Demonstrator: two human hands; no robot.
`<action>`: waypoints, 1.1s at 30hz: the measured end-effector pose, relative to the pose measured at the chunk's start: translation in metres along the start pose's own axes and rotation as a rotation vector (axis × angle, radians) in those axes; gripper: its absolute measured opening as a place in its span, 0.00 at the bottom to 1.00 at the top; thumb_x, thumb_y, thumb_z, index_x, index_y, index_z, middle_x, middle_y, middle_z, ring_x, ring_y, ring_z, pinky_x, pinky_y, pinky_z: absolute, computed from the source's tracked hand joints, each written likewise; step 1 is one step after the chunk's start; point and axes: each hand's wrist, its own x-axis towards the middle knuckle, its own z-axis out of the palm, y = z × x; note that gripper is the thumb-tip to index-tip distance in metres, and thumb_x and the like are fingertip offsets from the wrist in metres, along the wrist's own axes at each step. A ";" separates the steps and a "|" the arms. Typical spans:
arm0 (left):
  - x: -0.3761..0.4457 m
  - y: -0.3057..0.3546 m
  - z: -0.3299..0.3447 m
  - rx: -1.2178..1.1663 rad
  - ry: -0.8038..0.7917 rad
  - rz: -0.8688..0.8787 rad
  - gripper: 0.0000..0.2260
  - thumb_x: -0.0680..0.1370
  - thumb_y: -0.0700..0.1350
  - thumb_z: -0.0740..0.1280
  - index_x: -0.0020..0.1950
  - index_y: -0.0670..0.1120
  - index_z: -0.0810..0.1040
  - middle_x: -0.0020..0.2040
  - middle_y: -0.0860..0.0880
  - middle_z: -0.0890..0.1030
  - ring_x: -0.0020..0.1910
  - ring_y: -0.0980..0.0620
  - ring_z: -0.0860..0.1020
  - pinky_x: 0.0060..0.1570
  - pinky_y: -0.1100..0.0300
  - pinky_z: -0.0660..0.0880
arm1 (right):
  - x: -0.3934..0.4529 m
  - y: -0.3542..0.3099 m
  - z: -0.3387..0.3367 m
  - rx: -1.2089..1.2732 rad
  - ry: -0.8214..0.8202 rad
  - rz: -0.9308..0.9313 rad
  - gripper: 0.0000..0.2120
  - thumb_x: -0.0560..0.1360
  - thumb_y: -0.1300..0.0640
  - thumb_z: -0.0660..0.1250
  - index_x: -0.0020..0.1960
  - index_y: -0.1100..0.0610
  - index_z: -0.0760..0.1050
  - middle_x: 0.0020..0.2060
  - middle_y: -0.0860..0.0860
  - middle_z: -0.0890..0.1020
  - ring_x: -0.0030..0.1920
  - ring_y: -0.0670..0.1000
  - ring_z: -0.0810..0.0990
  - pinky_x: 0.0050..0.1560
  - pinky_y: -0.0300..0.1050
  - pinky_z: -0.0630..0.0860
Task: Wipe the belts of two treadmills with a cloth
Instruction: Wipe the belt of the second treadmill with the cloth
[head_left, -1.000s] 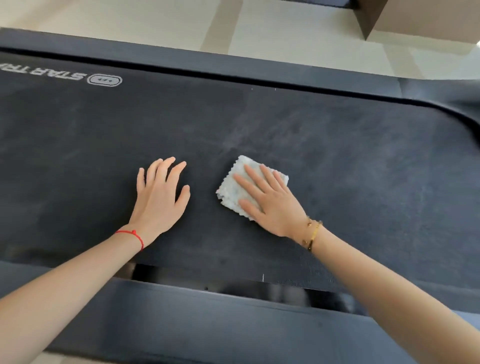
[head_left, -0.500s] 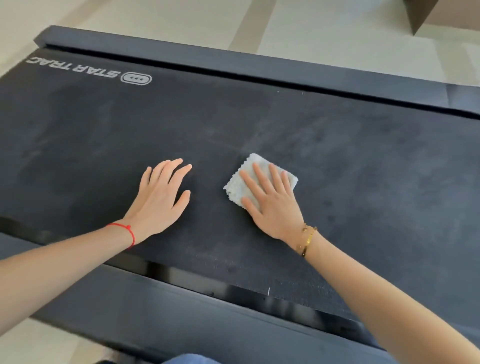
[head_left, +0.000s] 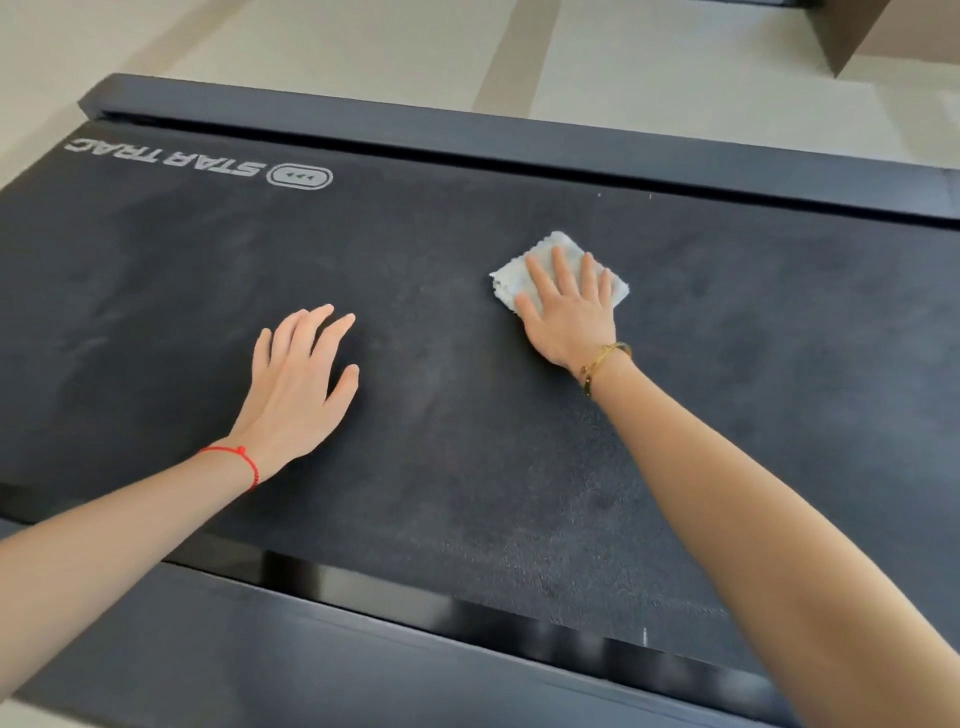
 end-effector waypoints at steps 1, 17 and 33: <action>0.002 -0.007 0.001 -0.003 0.001 0.004 0.24 0.82 0.47 0.62 0.78 0.45 0.64 0.77 0.44 0.64 0.77 0.42 0.59 0.76 0.38 0.54 | -0.001 -0.017 0.004 -0.015 0.003 -0.052 0.27 0.82 0.42 0.46 0.80 0.45 0.48 0.81 0.52 0.48 0.79 0.62 0.42 0.77 0.60 0.38; 0.034 -0.110 -0.002 -0.032 -0.030 0.030 0.24 0.83 0.52 0.59 0.79 0.50 0.63 0.79 0.44 0.62 0.78 0.41 0.57 0.76 0.35 0.51 | -0.006 -0.075 0.009 0.007 -0.034 0.044 0.27 0.83 0.41 0.48 0.80 0.42 0.48 0.81 0.50 0.46 0.79 0.59 0.41 0.78 0.56 0.38; 0.031 -0.117 0.005 -0.105 -0.035 0.040 0.25 0.83 0.56 0.56 0.80 0.53 0.61 0.80 0.46 0.60 0.80 0.41 0.54 0.77 0.35 0.47 | -0.165 -0.159 0.031 -0.017 -0.071 -0.143 0.27 0.82 0.39 0.47 0.79 0.38 0.44 0.80 0.43 0.44 0.80 0.54 0.39 0.78 0.51 0.34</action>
